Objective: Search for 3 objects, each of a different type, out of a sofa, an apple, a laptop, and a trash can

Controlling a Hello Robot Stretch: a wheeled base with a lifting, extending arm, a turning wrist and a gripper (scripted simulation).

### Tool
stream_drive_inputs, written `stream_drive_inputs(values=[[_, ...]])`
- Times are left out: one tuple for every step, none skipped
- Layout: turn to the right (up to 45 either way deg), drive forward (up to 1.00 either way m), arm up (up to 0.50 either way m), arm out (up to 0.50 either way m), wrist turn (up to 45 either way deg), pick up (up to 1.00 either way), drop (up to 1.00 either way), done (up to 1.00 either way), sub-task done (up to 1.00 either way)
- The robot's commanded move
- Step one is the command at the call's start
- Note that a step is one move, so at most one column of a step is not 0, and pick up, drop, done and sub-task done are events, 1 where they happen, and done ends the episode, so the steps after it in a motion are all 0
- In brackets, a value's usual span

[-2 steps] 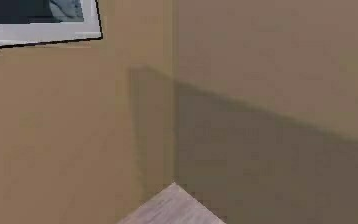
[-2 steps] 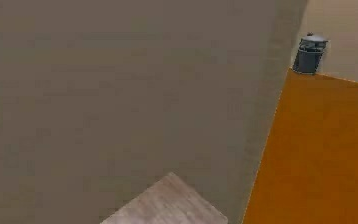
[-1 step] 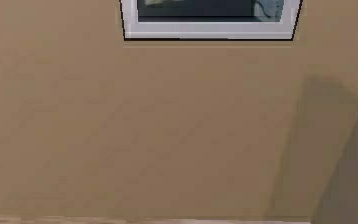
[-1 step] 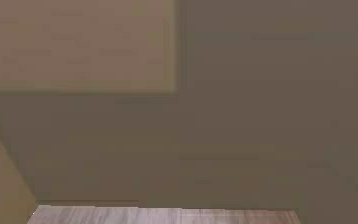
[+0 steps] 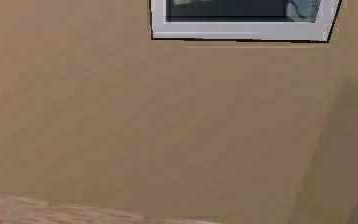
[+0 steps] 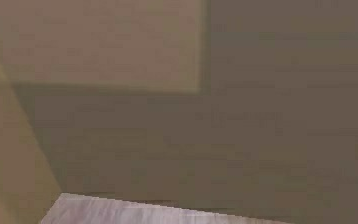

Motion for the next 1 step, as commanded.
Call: stream_drive_inputs(values=[[0.0,0.3,0.0,0.0,0.0,0.0,0.0,0.0,0.0]])
